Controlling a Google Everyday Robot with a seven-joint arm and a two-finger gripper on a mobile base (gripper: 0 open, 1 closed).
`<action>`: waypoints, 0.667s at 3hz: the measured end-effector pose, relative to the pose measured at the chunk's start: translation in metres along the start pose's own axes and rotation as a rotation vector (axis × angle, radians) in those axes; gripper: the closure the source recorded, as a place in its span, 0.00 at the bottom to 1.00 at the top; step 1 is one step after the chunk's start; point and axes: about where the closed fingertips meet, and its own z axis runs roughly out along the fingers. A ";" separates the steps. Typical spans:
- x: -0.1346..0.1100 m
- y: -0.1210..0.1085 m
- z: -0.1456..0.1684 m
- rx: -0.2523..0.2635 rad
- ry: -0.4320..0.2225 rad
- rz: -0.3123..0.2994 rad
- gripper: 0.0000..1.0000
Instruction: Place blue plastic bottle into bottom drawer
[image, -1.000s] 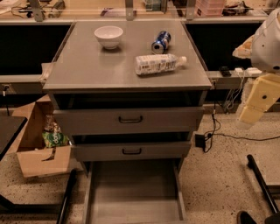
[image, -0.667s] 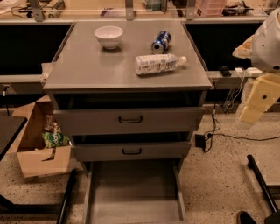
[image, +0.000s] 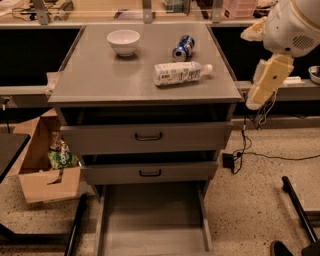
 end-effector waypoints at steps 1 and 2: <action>-0.025 -0.033 0.049 -0.051 -0.133 -0.048 0.00; -0.038 -0.039 0.083 -0.110 -0.207 -0.078 0.00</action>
Offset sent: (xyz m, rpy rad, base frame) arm 0.0830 0.0693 -0.0654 0.2267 0.0823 0.2458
